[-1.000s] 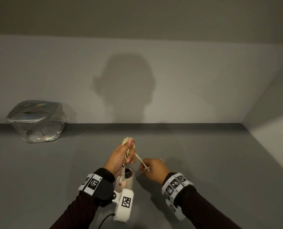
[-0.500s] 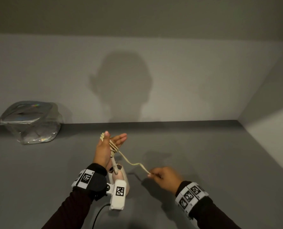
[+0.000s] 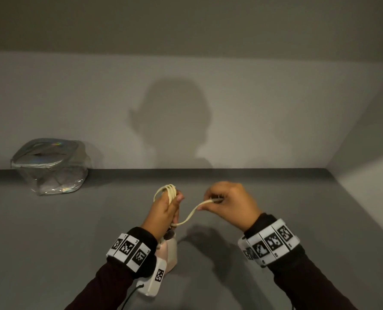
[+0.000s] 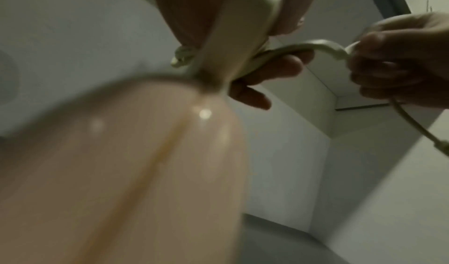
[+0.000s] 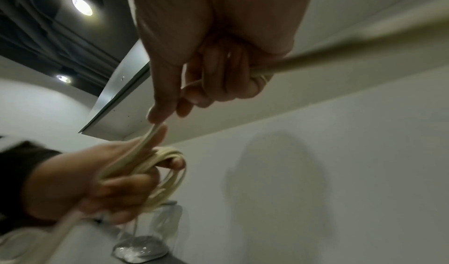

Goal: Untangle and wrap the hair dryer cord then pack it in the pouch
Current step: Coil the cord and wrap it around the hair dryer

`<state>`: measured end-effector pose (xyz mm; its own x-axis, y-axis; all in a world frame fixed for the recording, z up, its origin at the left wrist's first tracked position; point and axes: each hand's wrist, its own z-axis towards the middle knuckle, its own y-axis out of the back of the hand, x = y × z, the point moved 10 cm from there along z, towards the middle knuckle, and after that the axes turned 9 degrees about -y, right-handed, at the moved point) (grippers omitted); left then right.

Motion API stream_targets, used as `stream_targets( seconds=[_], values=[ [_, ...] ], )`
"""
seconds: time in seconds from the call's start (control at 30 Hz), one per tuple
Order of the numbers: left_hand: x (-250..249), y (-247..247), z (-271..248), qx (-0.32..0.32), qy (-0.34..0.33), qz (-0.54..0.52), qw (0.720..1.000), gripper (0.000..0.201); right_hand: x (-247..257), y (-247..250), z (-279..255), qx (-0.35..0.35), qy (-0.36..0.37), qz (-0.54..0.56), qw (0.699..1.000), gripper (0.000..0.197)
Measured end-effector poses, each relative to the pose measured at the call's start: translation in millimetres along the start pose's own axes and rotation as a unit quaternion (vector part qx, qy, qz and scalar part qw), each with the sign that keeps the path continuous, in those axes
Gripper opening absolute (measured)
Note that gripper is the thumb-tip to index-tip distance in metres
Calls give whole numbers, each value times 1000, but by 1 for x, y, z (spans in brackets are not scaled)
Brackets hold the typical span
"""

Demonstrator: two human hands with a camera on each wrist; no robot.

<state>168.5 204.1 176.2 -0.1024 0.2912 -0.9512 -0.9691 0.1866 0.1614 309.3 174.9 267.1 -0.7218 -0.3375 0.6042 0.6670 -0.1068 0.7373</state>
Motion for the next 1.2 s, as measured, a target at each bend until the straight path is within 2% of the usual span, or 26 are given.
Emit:
stream_targets(
  seconds=[0.13, 0.2, 0.27, 0.33, 0.4, 0.5, 0.53, 0.6, 0.73, 0.83, 0.9, 0.93, 1.0, 1.07, 1.2],
  values=[
    [-2, -21, -6, 69, -6, 28, 997, 51, 16, 20, 14, -58, 13, -57, 997, 31],
    [0, -32, -11, 102, 9, 4, 995, 47, 18, 22, 22, -54, 16, -75, 996, 31],
    [7, -36, -16, 114, 48, -28, 992, 34, 10, 15, 32, -21, -9, -57, 998, 30],
    [12, -37, -21, 117, 88, -84, 986, 30, -11, 0, 41, 16, -61, 5, 998, 28],
    [11, -34, -22, 110, 104, -125, 980, 39, -32, -21, 46, 48, -112, 103, 987, 22],
    [3, -32, -18, 120, 91, -162, 975, 49, -40, -58, 44, 97, -123, 204, 966, 9],
    [0, -32, -16, 124, 83, -181, 972, 51, -37, -71, 41, 119, -122, 216, 961, 10],
    [-3, -32, -14, 120, 78, -214, 966, 51, -30, -92, 31, 161, -129, 251, 946, 24],
    [0, -28, -8, 116, 72, -248, 959, 52, -30, -114, 9, 184, -190, 363, 894, 34],
    [3, -21, -4, 105, 74, -231, 965, 56, -32, -119, 5, 159, -187, 393, 886, 48],
    [6, -13, 0, 66, 87, -178, 978, 53, -34, -118, 8, 122, -189, 394, 891, 57],
    [7, -8, 1, 41, 89, -145, 985, 46, -36, -114, 9, 98, -191, 380, 900, 57],
    [4, 1, 5, 1, 68, -85, 994, 25, -40, -102, 13, 47, -197, 333, 921, 42],
    [0, 4, 7, -8, 34, -37, 999, 4, -47, -92, 15, 11, -211, 289, 934, 35],
    [-4, 0, 2, -10, -7, 29, 1000, 9, -47, -85, 13, -4, -214, 243, 946, 35]
  ],
)
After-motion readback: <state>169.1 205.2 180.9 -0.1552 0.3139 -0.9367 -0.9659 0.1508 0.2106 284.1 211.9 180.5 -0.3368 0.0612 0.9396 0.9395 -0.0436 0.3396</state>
